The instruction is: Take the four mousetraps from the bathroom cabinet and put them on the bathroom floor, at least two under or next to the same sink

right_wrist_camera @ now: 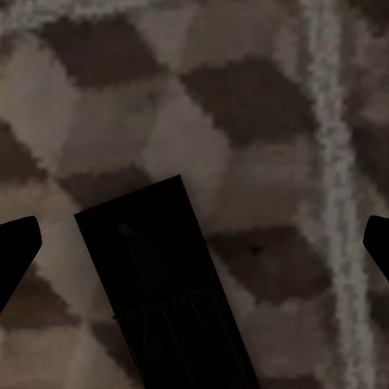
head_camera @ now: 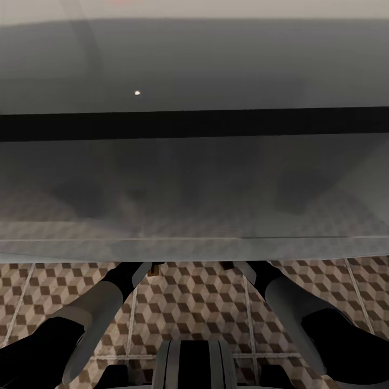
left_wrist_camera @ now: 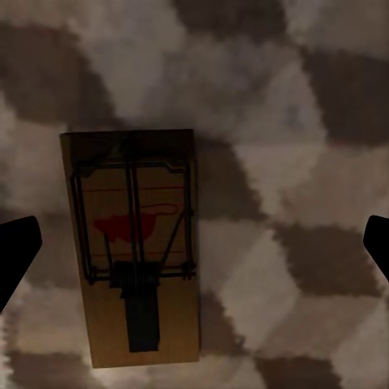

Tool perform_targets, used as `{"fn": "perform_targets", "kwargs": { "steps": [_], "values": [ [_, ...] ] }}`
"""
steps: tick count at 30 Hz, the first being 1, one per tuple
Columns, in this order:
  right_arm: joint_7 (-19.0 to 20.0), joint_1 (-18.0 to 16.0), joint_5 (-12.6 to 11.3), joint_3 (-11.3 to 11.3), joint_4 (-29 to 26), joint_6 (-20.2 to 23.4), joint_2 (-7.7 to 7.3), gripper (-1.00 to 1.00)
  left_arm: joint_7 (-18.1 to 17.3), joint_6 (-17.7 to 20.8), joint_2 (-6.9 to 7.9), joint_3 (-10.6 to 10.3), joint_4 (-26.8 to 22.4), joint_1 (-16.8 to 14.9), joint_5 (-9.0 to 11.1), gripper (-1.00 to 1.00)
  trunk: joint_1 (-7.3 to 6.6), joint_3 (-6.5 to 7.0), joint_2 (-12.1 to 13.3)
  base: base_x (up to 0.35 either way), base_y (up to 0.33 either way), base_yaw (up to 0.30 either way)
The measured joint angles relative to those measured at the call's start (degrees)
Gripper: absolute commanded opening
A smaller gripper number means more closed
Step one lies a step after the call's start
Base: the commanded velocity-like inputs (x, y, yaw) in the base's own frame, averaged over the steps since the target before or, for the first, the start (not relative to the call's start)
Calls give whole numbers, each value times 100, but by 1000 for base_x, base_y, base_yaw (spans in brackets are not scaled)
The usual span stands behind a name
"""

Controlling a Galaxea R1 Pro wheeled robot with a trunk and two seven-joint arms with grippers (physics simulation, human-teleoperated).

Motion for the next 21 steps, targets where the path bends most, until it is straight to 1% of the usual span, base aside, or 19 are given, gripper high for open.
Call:
{"fn": "perform_targets", "kwargs": {
  "steps": [21],
  "values": [
    [0,1,4,-4,-3,-3,0,100,46,-7,-4,16,-9,4,21,100,0,0,0,0,0,0]
  ]
}}
